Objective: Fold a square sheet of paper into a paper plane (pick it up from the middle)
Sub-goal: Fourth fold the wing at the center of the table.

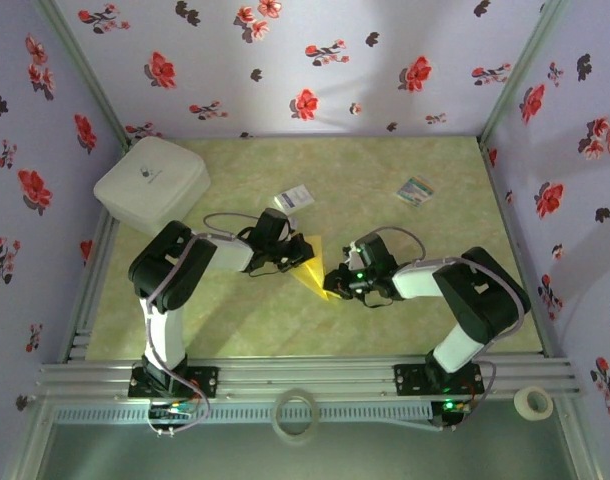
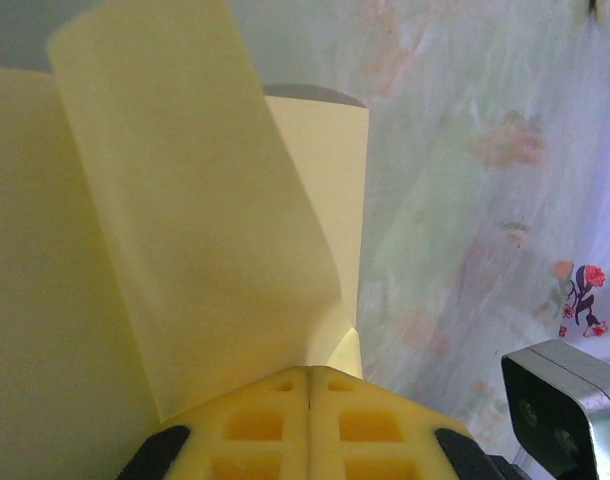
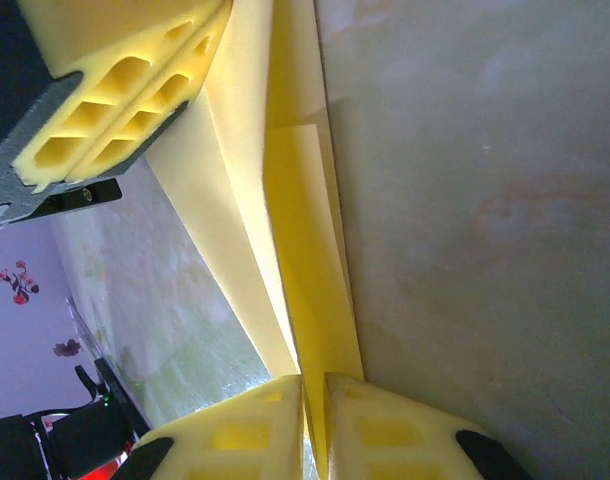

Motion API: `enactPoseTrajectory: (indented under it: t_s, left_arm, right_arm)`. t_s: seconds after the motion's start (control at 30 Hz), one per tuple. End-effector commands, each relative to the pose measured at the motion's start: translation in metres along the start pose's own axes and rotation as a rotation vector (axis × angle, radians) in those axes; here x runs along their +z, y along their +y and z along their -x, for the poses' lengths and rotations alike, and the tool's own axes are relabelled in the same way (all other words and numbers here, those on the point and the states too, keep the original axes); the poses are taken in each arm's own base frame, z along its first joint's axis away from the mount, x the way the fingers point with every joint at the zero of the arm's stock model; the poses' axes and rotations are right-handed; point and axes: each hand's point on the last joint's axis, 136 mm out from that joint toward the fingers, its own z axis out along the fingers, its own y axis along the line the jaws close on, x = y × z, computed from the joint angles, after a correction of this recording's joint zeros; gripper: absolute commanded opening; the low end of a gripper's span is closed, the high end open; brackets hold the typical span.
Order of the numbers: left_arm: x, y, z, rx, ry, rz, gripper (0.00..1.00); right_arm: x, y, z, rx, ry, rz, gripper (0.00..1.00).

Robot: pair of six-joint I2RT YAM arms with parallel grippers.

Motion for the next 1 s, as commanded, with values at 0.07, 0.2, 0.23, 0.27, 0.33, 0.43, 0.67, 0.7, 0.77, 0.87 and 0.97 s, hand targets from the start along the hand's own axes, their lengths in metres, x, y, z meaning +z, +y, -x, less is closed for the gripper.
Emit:
enactPoseTrajectory:
  t_s: [0.07,0.2,0.23,0.27,0.33,0.43,0.67,0.7,0.77,0.87,0.97]
  left_arm:
    - [0.006,0.020,-0.011,-0.012,0.034,0.048,0.01]
    - [0.006,0.020,-0.011,-0.012,0.034,0.049,0.01]
    - [0.006,0.020,-0.011,-0.012,0.035,0.048,0.01]
    - [0.006,0.020,-0.011,-0.011,0.035,0.047,0.01]
    - [0.007,0.021,-0.011,-0.013,0.035,0.049,0.01]
    - [0.007,0.021,-0.011,-0.014,0.036,0.048,0.01]
    - [0.007,0.021,-0.011,-0.015,0.033,0.045,0.01]
    - [0.007,0.021,-0.011,-0.016,0.035,0.045,0.01]
    - [0.007,0.021,-0.012,-0.016,0.037,0.045,0.01]
    - [0.007,0.021,-0.012,-0.015,0.035,0.045,0.01]
    - [0.007,0.022,-0.012,-0.017,0.036,0.046,0.01]
  right_arm:
    - [0.000,-0.030,-0.028,0.062,0.072,-0.095,0.12]
    - [-0.003,-0.027,-0.028,0.058,0.066,-0.088,0.17]
    - [-0.004,-0.027,-0.028,0.059,0.063,-0.088,0.17]
    - [-0.005,-0.026,-0.028,0.058,0.062,-0.088,0.17]
    - [-0.006,-0.027,-0.029,0.060,0.061,-0.090,0.16]
    - [-0.005,-0.032,-0.032,0.070,0.067,-0.098,0.11]
    - [-0.004,-0.037,-0.036,0.091,0.072,-0.098,0.11]
    - [-0.004,-0.035,-0.035,0.089,0.071,-0.096,0.12]
    - [-0.006,-0.033,-0.036,0.088,0.068,-0.093,0.14]
    - [-0.009,-0.032,-0.036,0.084,0.063,-0.093,0.14]
    - [-0.009,-0.034,-0.039,0.089,0.070,-0.095,0.12]
